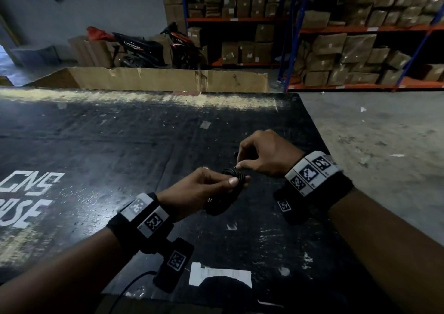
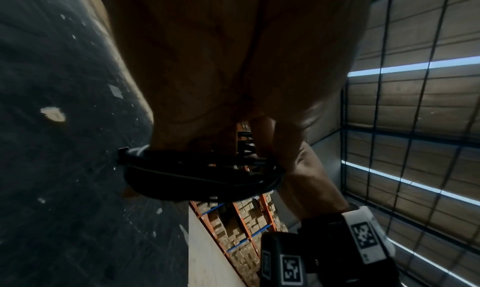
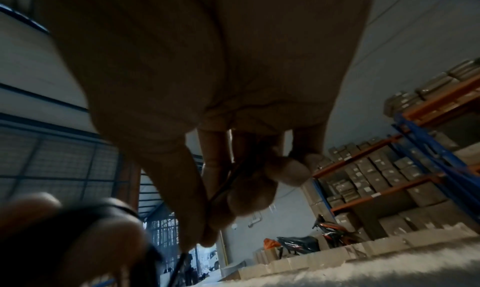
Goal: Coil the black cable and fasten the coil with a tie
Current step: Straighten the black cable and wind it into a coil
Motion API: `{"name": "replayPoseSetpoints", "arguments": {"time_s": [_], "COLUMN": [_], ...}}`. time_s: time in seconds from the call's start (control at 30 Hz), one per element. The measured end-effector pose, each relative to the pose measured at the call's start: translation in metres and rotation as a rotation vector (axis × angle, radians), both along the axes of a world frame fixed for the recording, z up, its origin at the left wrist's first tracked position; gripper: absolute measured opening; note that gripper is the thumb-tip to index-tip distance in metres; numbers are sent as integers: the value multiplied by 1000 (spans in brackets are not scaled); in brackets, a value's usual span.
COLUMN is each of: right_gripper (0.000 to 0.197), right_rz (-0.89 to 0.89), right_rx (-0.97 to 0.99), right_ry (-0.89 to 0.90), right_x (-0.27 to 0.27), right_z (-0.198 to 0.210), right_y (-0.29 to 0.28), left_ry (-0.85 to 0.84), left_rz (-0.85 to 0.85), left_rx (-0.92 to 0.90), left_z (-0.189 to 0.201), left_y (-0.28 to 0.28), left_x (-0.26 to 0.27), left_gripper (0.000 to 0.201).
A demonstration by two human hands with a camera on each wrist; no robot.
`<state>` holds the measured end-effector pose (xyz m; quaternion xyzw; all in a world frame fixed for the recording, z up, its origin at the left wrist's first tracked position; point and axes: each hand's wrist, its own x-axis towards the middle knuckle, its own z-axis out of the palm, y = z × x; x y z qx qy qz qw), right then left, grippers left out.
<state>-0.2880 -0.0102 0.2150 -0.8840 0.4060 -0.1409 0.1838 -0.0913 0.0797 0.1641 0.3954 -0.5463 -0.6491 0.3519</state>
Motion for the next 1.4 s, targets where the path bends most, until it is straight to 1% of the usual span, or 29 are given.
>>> {"name": "replayPoseSetpoints", "arguments": {"time_s": [0.1, 0.13, 0.2, 0.3, 0.37, 0.47, 0.53, 0.57, 0.6, 0.7, 0.77, 0.83, 0.87, 0.9, 0.93, 0.97, 1.0, 1.03, 1.07, 1.1, 1.13, 1.23, 1.27, 1.33, 1.4], "right_gripper": [6, 7, 7, 2, 6, 17, 27, 33, 40, 64, 74, 75, 71, 60, 44, 27, 14, 6, 6, 11, 18, 46, 52, 54, 44], "right_rz": [-60, -86, -128, -172, -213, -276, -262, -247, -236, -228, -228, -203, -171, -134, -104, -92, -103, -130, -157, -167, -153, -10, 52, 133, 131], "right_rx": [-53, -63, -79, -90, -91, -88, -126, -166, -220, -408, -467, -498, -511, -507, -486, -458, -419, -372, -325, -280, -223, 23, 121, 273, 310], "right_ry": [-45, -64, -113, -258, -367, -569, -664, -659, -616, -358, -253, -224, -211, -215, -251, -326, -430, -541, -643, -715, -752, -699, -694, -747, -832], "right_x": [7, 8, 9, 11, 15, 24, 29, 30, 31, 31, 30, 27, 25, 24, 22, 20, 17, 13, 9, 4, -1, -9, -10, -11, -11], "right_z": [0, 0, -3, -11, -23, -48, -63, -70, -76, -92, -99, -103, -104, -104, -101, -96, -90, -83, -75, -66, -58, -43, -44, -47, -53], "right_y": [6, 8, 13, 26, 36, 51, 62, 68, 74, 84, 87, 90, 93, 95, 98, 98, 96, 92, 87, 80, 74, 60, 57, 54, 52], "left_ry": [-44, -56, -39, 2, 19, 68, 132, 166, 190, 222, 229, 239, 247, 255, 262, 270, 272, 263, 252, 249, 252, 260, 263, 268, 281], "left_rz": [102, 131, 187, 265, 294, 348, 368, 381, 389, 377, 386, 393, 396, 395, 389, 375, 350, 320, 287, 249, 213, 103, 74, 39, 33], "left_rx": [-7, -17, -13, -11, -27, -27, -11, 3, 17, 43, 56, 79, 86, 90, 87, 76, 58, 40, 21, 10, 11, 17, 15, 16, 37], "left_z": [-3, -5, -11, -16, -15, -15, -16, -16, -15, -12, -12, -13, -14, -13, -12, -11, -10, -9, -9, -9, -9, -8, -8, -8, -9], "left_y": [0, -1, -4, -7, -6, -5, -5, -5, -5, -6, -8, -9, -10, -12, -13, -15, -16, -17, -16, -15, -14, -9, -8, -4, -1], "left_x": [-4, -4, -3, -3, -5, -5, -6, -6, -7, -10, -12, -14, -13, -13, -13, -11, -10, -7, -5, -3, -1, -1, -1, 0, 1], "left_gripper": [64, 64, 56, 40, 38, 41, 43, 43, 42, 41, 38, 36, 35, 34, 34, 34, 34, 34, 33, 32, 30, 31, 32, 34, 35]}}
